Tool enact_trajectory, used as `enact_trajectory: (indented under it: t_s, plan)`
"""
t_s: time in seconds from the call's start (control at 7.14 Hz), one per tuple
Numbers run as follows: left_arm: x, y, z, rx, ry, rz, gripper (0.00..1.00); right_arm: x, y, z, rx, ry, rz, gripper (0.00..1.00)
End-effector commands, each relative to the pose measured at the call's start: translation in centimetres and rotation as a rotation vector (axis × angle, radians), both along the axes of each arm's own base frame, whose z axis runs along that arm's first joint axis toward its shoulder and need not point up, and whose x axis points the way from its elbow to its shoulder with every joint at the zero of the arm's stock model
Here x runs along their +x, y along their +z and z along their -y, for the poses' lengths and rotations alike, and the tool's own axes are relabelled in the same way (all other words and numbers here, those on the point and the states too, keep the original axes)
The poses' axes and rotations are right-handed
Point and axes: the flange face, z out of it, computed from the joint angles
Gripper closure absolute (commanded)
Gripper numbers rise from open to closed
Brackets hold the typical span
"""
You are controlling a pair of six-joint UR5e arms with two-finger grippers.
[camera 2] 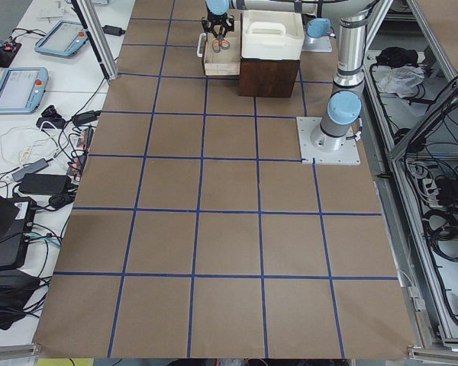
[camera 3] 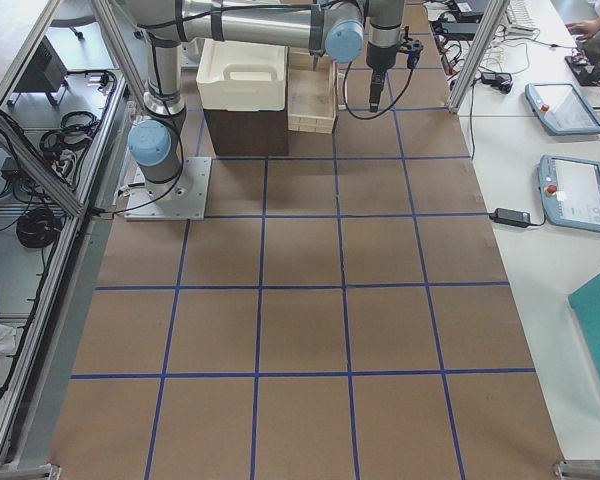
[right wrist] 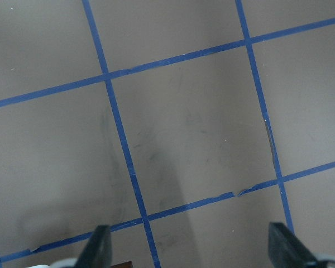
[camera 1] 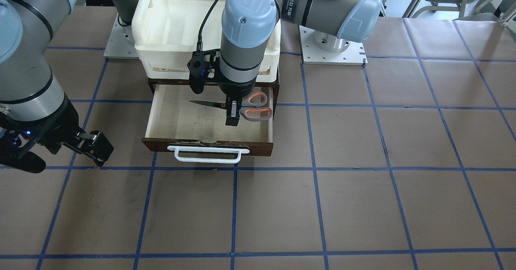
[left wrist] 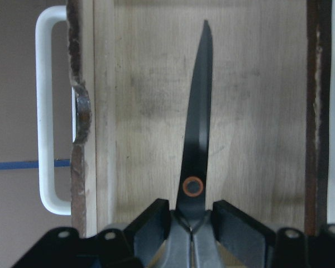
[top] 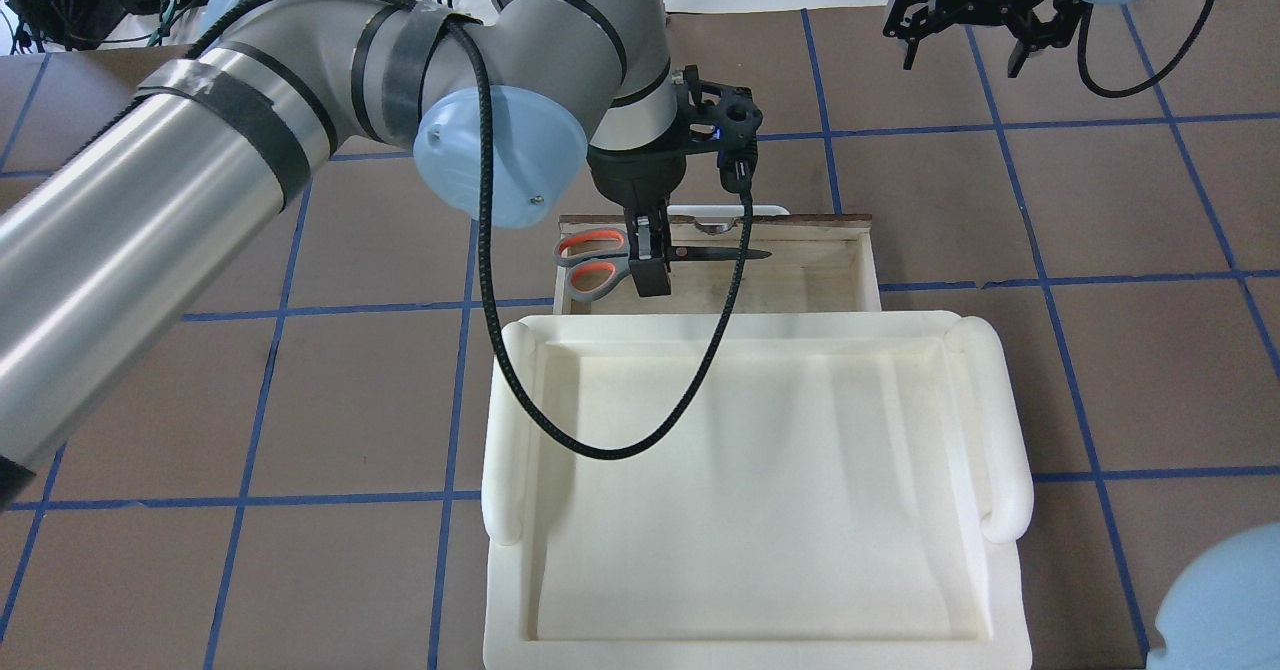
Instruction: Place scissors in drawer with both arms
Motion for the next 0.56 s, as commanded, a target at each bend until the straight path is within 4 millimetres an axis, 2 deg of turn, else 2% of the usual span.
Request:
enact_trajectory:
  t_s: [0.0,0.28,0.42]
  plan:
    - [-3.0,-2.9,-0.2,0.012,0.009,0.009,0.83,-2.8,0.2,0.1,0.010,0.049,-0.012,0.00]
    - [-3.8,-3.8,-0.8,0.029,-0.014,0.016,0.85,-2.6,1.3,-0.6,-0.012,0.039,-0.015,0.00]
    - [-3.9,-4.4,-1.1,0.042,-0.019,0.025,0.85,-2.4,2.6,-2.0,-0.033,0.035,-0.012,0.00]
